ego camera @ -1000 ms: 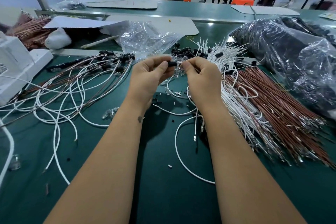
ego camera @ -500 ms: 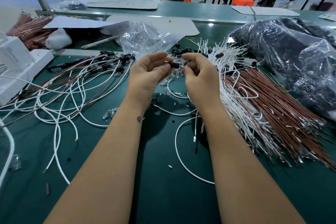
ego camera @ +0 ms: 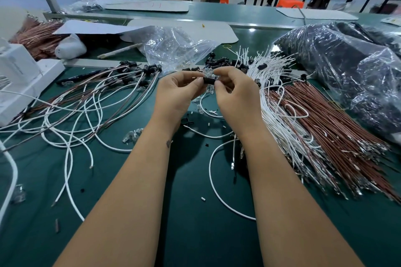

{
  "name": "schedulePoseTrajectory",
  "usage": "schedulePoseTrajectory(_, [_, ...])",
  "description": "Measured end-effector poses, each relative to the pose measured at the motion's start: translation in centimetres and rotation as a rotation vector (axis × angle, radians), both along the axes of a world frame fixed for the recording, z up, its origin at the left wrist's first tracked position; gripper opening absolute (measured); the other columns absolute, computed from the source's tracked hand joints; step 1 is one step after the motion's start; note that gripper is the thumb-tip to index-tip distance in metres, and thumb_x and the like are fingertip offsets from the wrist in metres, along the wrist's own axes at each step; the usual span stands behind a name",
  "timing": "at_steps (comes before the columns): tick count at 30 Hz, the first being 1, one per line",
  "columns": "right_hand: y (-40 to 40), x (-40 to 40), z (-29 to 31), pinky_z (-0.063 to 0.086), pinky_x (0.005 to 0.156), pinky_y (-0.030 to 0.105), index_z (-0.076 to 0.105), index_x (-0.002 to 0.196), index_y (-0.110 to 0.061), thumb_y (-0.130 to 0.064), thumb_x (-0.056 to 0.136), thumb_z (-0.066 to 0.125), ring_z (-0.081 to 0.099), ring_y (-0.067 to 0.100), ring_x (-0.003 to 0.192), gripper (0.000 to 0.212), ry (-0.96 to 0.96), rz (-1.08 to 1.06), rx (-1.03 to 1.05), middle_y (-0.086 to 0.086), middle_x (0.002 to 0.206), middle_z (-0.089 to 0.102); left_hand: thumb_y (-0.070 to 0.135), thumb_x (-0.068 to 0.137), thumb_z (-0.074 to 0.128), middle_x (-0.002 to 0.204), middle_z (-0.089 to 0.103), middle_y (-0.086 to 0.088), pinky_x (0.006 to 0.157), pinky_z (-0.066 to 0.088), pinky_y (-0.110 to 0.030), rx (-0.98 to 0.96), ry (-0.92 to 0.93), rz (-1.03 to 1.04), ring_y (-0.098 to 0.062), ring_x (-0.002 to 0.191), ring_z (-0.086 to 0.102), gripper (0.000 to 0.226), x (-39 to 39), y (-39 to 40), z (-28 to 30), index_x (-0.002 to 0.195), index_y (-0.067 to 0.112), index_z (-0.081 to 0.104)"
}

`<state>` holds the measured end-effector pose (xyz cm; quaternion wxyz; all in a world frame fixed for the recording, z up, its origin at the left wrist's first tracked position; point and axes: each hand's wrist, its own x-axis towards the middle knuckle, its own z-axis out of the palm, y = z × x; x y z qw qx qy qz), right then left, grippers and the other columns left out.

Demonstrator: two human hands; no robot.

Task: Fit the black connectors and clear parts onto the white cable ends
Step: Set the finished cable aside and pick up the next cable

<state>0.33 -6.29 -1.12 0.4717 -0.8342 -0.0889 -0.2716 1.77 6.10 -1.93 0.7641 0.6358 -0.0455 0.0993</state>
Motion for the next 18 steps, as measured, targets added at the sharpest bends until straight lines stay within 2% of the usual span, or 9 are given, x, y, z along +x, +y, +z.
schedulePoseTrajectory(2, [0.2, 0.0, 0.0, 0.047, 0.088, 0.019, 0.070, 0.106, -0.005, -0.002, 0.089, 0.060, 0.062, 0.013, 0.093, 0.021, 0.003, 0.022, -0.067, 0.005, 0.102, 0.068, -0.005, 0.090, 0.056, 0.083, 0.069, -0.014, 0.077, 0.057, -0.026, 0.004, 0.036, 0.004, -0.020, 0.077, 0.070, 0.014, 0.0, -0.2, 0.1, 0.086, 0.005, 0.066])
schedulePoseTrajectory(4, [0.4, 0.1, 0.0, 0.043, 0.088, 0.022, 0.070, 0.105, -0.004, -0.003, 0.088, 0.061, 0.059, 0.018, 0.097, 0.019, 0.000, 0.021, -0.196, 0.008, 0.103, 0.066, -0.005, 0.091, 0.054, 0.082, 0.068, -0.013, 0.074, 0.057, -0.024, 0.004, 0.067, 0.001, -0.018, 0.073, 0.069, 0.015, -0.1, -0.3, 0.3, 0.085, 0.005, 0.064])
schedulePoseTrajectory(7, [0.1, 0.2, 0.0, 0.034, 0.084, 0.019, 0.066, 0.107, -0.008, -0.006, 0.091, 0.060, 0.051, 0.015, 0.096, 0.017, 0.005, -0.067, -0.349, 0.005, 0.105, 0.064, 0.000, 0.093, 0.052, 0.083, 0.066, -0.006, 0.074, 0.058, -0.026, 0.087, 0.049, 0.105, -0.013, 0.074, 0.065, 0.014, -0.1, 0.0, 0.3, 0.086, 0.011, 0.059])
schedulePoseTrajectory(9, [-0.5, 0.3, -0.1, 0.029, 0.086, 0.019, 0.064, 0.109, -0.012, -0.010, 0.093, 0.058, 0.047, 0.012, 0.096, 0.017, -0.010, -0.184, -0.440, 0.001, 0.106, 0.063, 0.008, 0.096, 0.049, 0.089, 0.063, -0.003, 0.069, 0.056, -0.030, 0.178, 0.061, 0.321, -0.011, 0.075, 0.059, 0.010, 0.2, 0.7, 0.2, 0.091, 0.015, 0.055])
schedulePoseTrajectory(13, [-1.2, 0.4, 0.1, 0.025, 0.103, 0.029, 0.061, 0.111, -0.016, -0.008, 0.092, 0.056, 0.051, 0.021, 0.110, 0.022, -0.010, -0.394, -0.564, 0.000, 0.110, 0.063, 0.011, 0.095, 0.046, 0.112, 0.060, -0.011, 0.068, 0.040, -0.012, 0.213, 0.056, 0.832, -0.016, 0.089, 0.055, 0.007, 1.2, 3.1, 0.3, 0.099, 0.014, 0.052])
schedulePoseTrajectory(15, [-1.2, 0.3, 0.1, 0.031, 0.099, 0.031, 0.060, 0.111, -0.015, -0.004, 0.090, 0.055, 0.053, 0.022, 0.105, 0.023, -0.004, -0.420, -0.561, 0.002, 0.106, 0.064, 0.007, 0.092, 0.048, 0.117, 0.057, -0.011, 0.076, 0.039, -0.013, 0.211, 0.079, 0.896, -0.018, 0.095, 0.054, 0.015, 1.2, 3.9, 0.4, 0.106, 0.010, 0.053])
schedulePoseTrajectory(17, [-1.2, 0.3, 0.1, 0.037, 0.085, 0.030, 0.058, 0.111, -0.013, -0.003, 0.092, 0.054, 0.054, 0.023, 0.098, 0.022, 0.019, -0.394, -0.531, 0.004, 0.103, 0.064, 0.002, 0.085, 0.051, 0.122, 0.054, -0.009, 0.095, 0.036, -0.023, 0.400, 0.032, 0.952, -0.022, 0.112, 0.050, 0.033, 0.9, 4.1, 0.4, 0.118, 0.006, 0.053])
schedulePoseTrajectory(18, [-1.2, 0.3, 0.1, 0.037, 0.077, 0.029, 0.058, 0.112, -0.012, -0.005, 0.093, 0.053, 0.054, 0.022, 0.096, 0.021, 0.029, -0.376, -0.520, 0.005, 0.103, 0.064, -0.001, 0.082, 0.051, 0.123, 0.055, -0.007, 0.102, 0.032, -0.027, 0.540, -0.053, 0.971, -0.024, 0.118, 0.048, 0.038, 0.5, 3.9, 0.5, 0.120, 0.006, 0.054])
